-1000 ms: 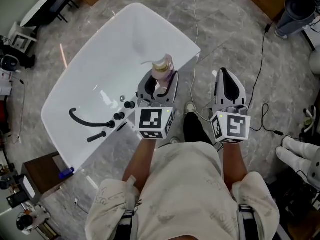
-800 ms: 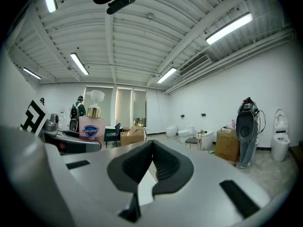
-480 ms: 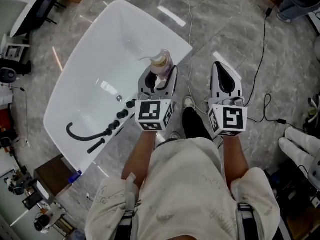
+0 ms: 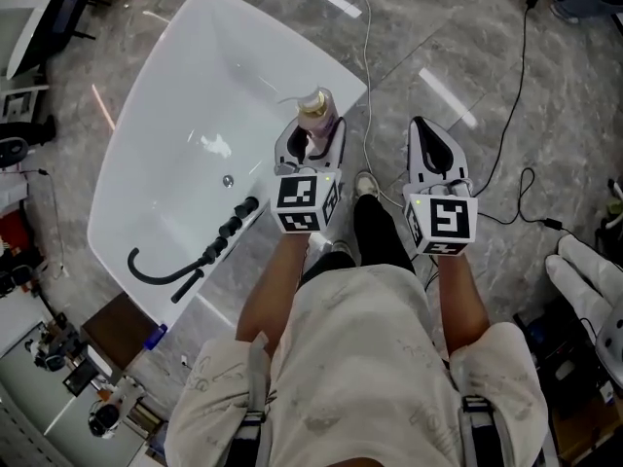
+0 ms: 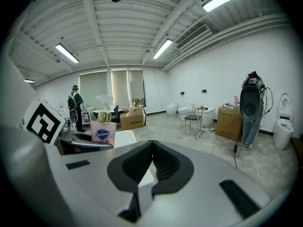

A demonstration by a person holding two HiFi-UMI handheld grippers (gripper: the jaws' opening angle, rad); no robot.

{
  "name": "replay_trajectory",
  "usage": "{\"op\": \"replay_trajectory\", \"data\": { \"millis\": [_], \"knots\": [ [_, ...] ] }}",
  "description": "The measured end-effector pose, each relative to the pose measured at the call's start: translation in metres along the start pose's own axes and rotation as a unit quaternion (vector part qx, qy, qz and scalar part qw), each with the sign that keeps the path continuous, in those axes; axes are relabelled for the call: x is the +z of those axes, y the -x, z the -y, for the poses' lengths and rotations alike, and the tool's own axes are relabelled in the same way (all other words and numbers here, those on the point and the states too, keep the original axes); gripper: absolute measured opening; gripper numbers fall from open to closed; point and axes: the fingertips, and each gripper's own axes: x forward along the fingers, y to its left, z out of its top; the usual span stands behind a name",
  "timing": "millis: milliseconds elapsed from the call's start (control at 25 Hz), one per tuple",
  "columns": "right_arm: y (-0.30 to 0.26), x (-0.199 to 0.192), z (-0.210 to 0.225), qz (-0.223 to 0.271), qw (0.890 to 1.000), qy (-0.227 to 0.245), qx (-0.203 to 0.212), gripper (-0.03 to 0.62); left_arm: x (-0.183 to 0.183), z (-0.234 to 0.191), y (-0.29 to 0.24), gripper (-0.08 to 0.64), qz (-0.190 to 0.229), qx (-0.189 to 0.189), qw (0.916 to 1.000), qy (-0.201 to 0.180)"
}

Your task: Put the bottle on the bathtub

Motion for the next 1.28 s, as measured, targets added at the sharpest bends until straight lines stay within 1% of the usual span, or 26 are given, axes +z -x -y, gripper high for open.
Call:
{"op": "replay_trajectory", "data": {
  "millis": [160, 320, 520, 600, 840, 1120, 1280],
  "knots": [
    [-0.019, -0.015, 0.017, -0.017, 1.0, 0.003, 0.001, -0.012, -0.024, -0.009, -0.032, 0.222, -0.02, 0.012, 0.9996, 0.018],
    [-0.037, -0.028, 0.033, -0.031, 0.999, 0.009, 0.003, -0.012, -0.049, -0.016, -0.071, 0.222, -0.042, 0.019, 0.9987, 0.022],
    [-0.051, -0.04, 0.04, -0.039, 0.999, 0.004, 0.004, -0.012, -0.063, -0.027, -0.109, 0.222, -0.043, 0.02, 0.9979, 0.043],
    [-0.055, -0.045, 0.04, -0.041, 0.999, 0.002, 0.008, -0.012, -0.068, -0.031, -0.121, 0.222, -0.042, 0.021, 0.9979, 0.044],
    [-0.065, -0.066, 0.046, -0.059, 0.998, -0.006, 0.013, -0.012, -0.077, -0.033, -0.164, 0.222, -0.041, 0.014, 0.9986, 0.03],
    [-0.063, -0.088, 0.048, -0.078, 0.997, -0.009, 0.011, -0.012, -0.076, -0.038, -0.196, 0.222, -0.018, 0.004, 0.9998, -0.005],
    [-0.062, -0.099, 0.054, -0.084, 0.996, -0.016, 0.001, -0.012, -0.082, -0.037, -0.208, 0.221, -0.014, -0.003, 0.9996, -0.025]
  ]
}}
